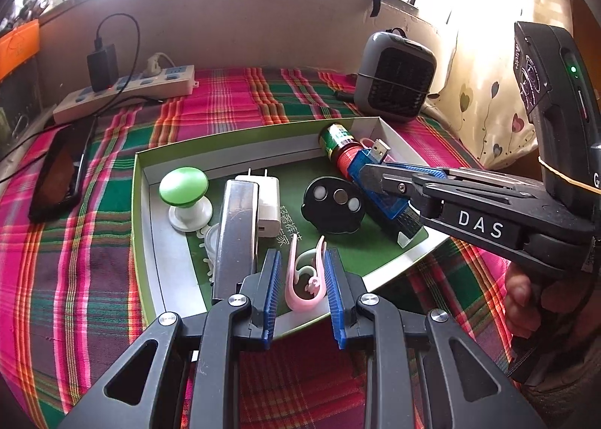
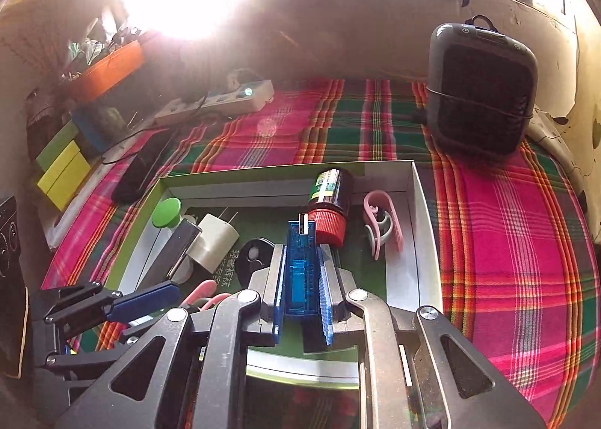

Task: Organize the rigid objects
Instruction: 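Open left tool to drop the pink clip while right tool releases the blue USB stick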

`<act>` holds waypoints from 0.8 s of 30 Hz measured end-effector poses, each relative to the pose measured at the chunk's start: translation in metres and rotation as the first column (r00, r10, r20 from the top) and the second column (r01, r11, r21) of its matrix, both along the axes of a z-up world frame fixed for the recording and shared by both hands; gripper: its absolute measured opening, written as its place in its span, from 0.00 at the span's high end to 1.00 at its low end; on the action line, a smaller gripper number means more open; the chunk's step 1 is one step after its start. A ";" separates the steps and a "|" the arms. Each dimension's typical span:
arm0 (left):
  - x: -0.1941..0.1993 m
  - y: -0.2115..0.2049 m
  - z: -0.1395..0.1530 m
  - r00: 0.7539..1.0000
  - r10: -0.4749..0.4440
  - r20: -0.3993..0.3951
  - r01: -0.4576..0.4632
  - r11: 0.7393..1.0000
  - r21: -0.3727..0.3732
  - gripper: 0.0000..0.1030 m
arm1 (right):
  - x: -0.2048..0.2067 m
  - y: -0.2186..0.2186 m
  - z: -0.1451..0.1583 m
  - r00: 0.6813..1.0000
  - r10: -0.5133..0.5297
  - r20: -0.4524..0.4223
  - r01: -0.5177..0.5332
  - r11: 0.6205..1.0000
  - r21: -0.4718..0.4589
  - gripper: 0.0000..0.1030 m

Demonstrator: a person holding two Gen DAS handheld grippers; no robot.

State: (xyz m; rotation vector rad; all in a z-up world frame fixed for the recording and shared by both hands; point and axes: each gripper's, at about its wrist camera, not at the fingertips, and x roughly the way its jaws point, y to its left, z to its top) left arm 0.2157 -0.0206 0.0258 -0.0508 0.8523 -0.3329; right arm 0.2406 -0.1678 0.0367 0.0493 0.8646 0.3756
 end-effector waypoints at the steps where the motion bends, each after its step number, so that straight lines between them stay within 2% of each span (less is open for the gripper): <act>1: 0.000 0.000 0.000 1.000 0.000 -0.002 0.000 1.000 -0.002 0.78 | 0.000 0.001 0.000 1.000 0.003 0.000 -0.003 1.000 0.002 0.84; 14: 0.000 0.003 -0.002 1.000 0.008 -0.007 -0.008 1.000 -0.012 0.77 | -0.001 0.029 -0.001 0.997 0.073 0.015 -0.074 0.997 0.023 0.84; 24: -0.002 0.004 -0.001 1.000 0.014 -0.001 -0.014 1.000 -0.007 0.70 | 0.002 0.033 -0.004 0.994 0.109 0.012 -0.109 0.993 0.047 0.84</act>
